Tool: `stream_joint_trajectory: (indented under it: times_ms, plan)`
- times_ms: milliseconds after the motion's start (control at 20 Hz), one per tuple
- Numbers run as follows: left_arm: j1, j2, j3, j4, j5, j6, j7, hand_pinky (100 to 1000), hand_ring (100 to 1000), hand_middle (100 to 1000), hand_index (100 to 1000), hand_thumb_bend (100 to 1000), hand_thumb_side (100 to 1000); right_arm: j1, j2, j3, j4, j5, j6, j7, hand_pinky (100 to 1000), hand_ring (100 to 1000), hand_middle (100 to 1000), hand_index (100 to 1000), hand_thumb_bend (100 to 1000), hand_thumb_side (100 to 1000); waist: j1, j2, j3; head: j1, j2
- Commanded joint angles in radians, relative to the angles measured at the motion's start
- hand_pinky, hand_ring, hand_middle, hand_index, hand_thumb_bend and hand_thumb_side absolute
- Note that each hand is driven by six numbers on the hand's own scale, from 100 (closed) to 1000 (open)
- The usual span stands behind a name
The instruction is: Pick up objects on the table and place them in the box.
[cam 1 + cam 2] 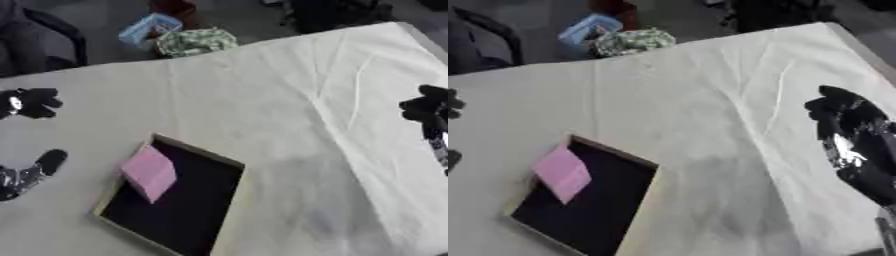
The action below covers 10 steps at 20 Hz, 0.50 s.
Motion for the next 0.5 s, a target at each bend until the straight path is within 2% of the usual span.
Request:
stream_joint_trajectory:
  times_ms: [50,250,500]
  plan:
    - [0.003,-0.024,-0.046,0.002,0.012,0.026,0.203,741,711,757,946,228,646,-0.009,-0.008,-0.005,-0.013,-0.003,-0.002,0.001,828,813,698,882,100,496,-0.005,-0.014,0.004,0.012,0.007]
    - [-0.002,-0.068,-0.068,0.034,0.022,0.058,0.293,736,707,756,951,100,674,-0.005,-0.006,-0.005,-0.012,-0.002,-0.001,0.002,827,809,694,882,100,499,-0.009,-0.017,0.012,0.031,0.021]
    - [-0.021,-0.119,-0.086,0.073,0.039,0.084,0.33,733,706,757,950,100,684,0.0,-0.005,-0.007,-0.009,0.0,0.0,0.0,826,804,689,882,100,502,-0.015,-0.021,0.021,0.061,0.057]
